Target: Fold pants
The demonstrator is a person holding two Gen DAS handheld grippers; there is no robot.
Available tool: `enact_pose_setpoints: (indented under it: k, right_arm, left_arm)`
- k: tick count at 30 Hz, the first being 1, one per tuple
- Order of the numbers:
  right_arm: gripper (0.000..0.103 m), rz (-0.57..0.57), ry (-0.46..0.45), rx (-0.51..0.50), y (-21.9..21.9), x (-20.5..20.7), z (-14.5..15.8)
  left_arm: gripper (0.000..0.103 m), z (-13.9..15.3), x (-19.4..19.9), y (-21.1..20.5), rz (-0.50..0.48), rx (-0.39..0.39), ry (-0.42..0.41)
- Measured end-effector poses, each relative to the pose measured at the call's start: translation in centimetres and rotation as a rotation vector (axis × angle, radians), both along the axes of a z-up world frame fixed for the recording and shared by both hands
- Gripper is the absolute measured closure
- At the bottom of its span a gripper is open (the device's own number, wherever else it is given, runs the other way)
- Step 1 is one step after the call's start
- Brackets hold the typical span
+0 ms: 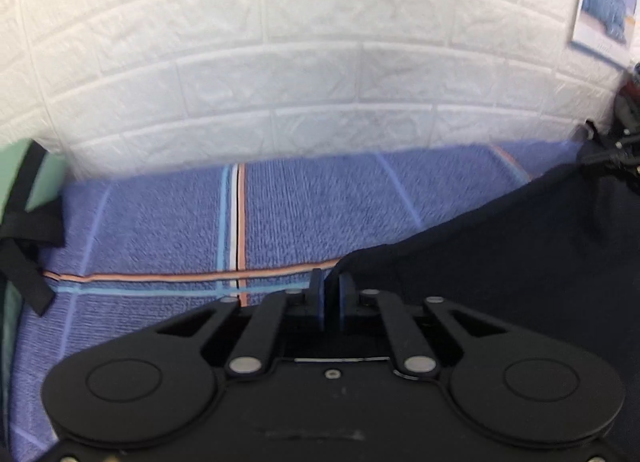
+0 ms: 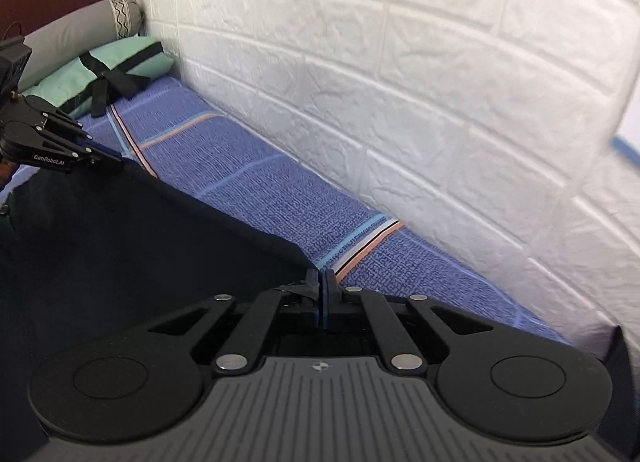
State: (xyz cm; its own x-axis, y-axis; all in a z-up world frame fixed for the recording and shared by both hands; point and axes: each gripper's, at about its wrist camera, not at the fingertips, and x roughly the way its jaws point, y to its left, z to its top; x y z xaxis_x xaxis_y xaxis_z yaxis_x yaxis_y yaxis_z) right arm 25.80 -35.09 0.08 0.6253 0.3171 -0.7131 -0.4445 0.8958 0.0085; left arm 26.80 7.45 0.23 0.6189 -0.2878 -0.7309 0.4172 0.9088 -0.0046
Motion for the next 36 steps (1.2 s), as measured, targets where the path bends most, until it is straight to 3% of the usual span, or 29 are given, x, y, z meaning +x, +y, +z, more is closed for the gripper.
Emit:
enact_pose_setpoints:
  k: [6, 10, 15, 19, 24, 26, 29, 30, 32, 35, 36]
  right_arm:
    - [0.103, 0.006, -0.085, 0.033, -0.8, -6.7, 3.7]
    - [0.103, 0.025, -0.137, 0.062, -1.2, -13.1, 5.5]
    - [0.103, 0.058, -0.157, 0.089, -0.8, -21.7, 5.6]
    - [0.103, 0.064, -0.098, 0.089, 0.3, -27.1, 3.1]
    - [0.102, 0.039, 0.098, 0.105, 1.6, -30.5, -3.2]
    - [0.101, 0.029, 0.097, 0.091, 2.4, -31.3, -4.6]
    - [0.098, 0.014, 0.079, 0.108, 2.4, -31.0, -3.6]
    - [0.096, 0.008, 0.076, 0.123, 2.1, -30.8, -3.1]
    - [0.077, -0.010, 0.066, 0.133, 1.9, -30.9, -2.6]
    - [0.065, -0.019, 0.025, 0.112, 2.2, -31.9, -2.4]
    - [0.064, -0.020, 0.024, 0.108, 2.4, -32.1, -2.6]
  left_arm:
    - [0.097, 4.4, -5.3, 0.7, -0.002, -0.096, -0.091]
    - [0.097, 7.3, -11.8, 0.9, -0.020, -0.138, -0.158]
    - [0.097, 8.0, -20.6, 1.5, -0.006, -0.186, -0.197]
    - [0.097, 6.0, -27.4, 1.9, 0.017, -0.218, -0.127]
    - [0.096, -2.0, -31.3, 3.0, 0.139, -0.275, 0.107]
    - [0.096, -4.1, -32.1, 3.4, 0.190, -0.297, 0.158]
    - [0.088, -3.8, -32.8, 4.1, 0.224, -0.344, 0.145]
    - [0.080, -3.3, -32.9, 4.3, 0.237, -0.346, 0.128]
    - [0.067, -2.5, -33.4, 4.9, 0.271, -0.322, 0.086]
    - [0.060, -2.0, -34.1, 5.9, 0.330, -0.317, 0.054]
    - [0.052, -1.9, -34.3, 6.2, 0.361, -0.314, 0.045]
